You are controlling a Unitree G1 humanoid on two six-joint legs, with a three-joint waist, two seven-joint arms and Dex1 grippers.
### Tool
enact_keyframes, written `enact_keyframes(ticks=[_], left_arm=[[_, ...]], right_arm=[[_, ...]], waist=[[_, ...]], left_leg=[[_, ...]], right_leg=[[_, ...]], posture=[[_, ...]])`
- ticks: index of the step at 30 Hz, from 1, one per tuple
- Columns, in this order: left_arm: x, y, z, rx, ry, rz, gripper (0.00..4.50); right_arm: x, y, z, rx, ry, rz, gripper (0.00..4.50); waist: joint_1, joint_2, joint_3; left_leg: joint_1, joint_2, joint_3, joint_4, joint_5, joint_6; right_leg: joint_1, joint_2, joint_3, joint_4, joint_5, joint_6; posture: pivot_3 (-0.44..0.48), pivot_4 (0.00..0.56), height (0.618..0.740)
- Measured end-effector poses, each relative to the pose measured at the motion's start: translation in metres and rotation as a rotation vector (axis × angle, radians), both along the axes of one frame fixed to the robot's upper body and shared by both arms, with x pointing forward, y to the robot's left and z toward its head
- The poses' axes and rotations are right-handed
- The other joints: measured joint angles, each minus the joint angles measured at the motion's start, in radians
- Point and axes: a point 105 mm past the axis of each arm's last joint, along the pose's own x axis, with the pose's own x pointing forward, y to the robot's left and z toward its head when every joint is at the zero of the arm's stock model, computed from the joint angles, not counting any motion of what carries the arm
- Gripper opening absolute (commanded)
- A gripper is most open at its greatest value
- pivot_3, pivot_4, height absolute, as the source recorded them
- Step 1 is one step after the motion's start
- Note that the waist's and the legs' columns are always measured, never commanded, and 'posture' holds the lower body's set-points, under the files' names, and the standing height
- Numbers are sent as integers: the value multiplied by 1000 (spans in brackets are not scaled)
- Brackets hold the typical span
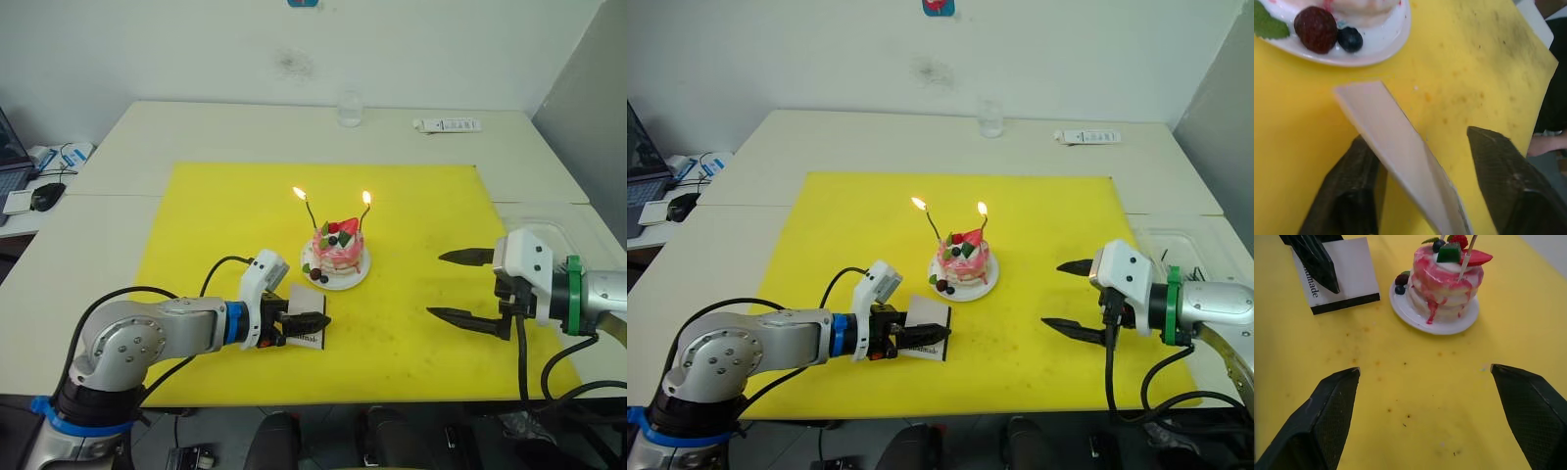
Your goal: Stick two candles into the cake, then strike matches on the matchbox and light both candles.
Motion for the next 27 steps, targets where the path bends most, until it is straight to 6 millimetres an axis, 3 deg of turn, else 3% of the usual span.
enact_keyframes(ticks=[2, 3, 14, 19, 23, 27], left_arm=[[-1, 0, 1, 0, 0, -4, 4461], [-2, 1, 1, 5, 5, -8, 4491], [-4, 33, 24, 148, -86, -62, 4491], [-5, 61, 40, 241, -222, -76, 4491], [-7, 85, 47, 289, -355, -116, 4491], [5, 115, 62, 385, -515, -68, 4491]], right_arm=[[1, 0, 0, 2, -3, -5, 4500], [1, 0, 0, 3, -6, -9, 4500], [1, 0, 0, 0, -18, -8, 4500], [2, -6, 1, -18, -41, -22, 4500], [8, -19, 15, -13, -112, -75, 4500], [12, -34, 34, -24, -154, -95, 4500]], waist=[[0, 0, 0], [0, 0, 0], [0, 0, 0], [-2, -1, 1], [0, -1, 1], [1, 0, 1]], left_leg=[[0, 0, 0, 0, 0, 0], [0, 0, 0, 0, 0, 0], [1, 0, 1, 0, 0, 0], [1, 1, 1, -1, 0, 0], [1, 1, 1, -1, 0, 0], [2, 1, 1, -1, 0, 0]], right_leg=[[0, 0, 0, 0, 0, 0], [0, 0, 0, 0, 0, 0], [0, 0, 0, 0, 0, 0], [-1, -2, 0, 0, 0, -1], [-1, -3, 0, 0, -1, -2], [-1, -3, -1, 0, -1, -3]], posture=[[0, 150, 740], [0, 150, 740], [0, 150, 740], [0, 150, 740], [0, 150, 740], [0, 150, 740]])
